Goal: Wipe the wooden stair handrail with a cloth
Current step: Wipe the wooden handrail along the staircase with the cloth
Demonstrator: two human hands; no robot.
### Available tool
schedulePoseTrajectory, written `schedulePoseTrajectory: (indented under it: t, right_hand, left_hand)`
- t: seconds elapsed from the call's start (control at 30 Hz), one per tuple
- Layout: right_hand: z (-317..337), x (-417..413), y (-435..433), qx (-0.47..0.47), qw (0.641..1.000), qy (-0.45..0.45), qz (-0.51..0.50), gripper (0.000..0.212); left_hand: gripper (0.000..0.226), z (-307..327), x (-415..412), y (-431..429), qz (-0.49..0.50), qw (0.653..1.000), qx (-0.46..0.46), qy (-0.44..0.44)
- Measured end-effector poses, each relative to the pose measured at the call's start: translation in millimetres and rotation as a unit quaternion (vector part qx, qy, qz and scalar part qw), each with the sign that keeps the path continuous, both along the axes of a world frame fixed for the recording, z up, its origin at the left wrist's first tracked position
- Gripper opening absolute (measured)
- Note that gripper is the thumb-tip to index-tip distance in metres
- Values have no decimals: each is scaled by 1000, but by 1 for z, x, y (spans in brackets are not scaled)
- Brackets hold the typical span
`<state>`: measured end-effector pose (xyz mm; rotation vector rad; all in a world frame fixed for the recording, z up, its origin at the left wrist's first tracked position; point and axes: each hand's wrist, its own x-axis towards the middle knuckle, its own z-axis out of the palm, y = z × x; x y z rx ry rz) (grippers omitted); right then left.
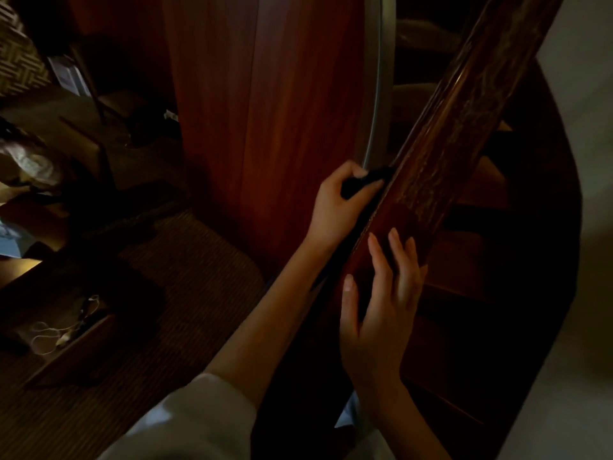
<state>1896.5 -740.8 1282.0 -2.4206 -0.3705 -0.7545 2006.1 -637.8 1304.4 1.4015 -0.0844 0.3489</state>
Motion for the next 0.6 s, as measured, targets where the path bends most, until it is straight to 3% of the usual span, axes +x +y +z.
schedulePoseTrajectory:
  t: [0.1, 0.23, 0.33, 0.5, 0.6]
  right_hand:
    - [-2, 1, -2, -8, 1000, -3, 4, 48]
    - [-2, 0, -1, -2, 1000, 4, 3, 49]
    - [-1, -1, 0, 6, 1000, 7, 12, 49]
    - [1, -3, -1, 6, 1000, 6, 17, 48]
    - [2, -4, 0, 3, 1000, 8, 21, 47]
  left_hand:
    - [16, 19, 31, -7, 2, 999, -35, -14]
    - [11, 11, 19, -3, -8, 999, -44, -27]
    - [5, -16, -26, 4, -22, 998, -65, -15]
    - [23, -64, -119, 16, 19, 997, -64, 44]
    - [29, -71, -159, 19, 42, 998, -40, 27]
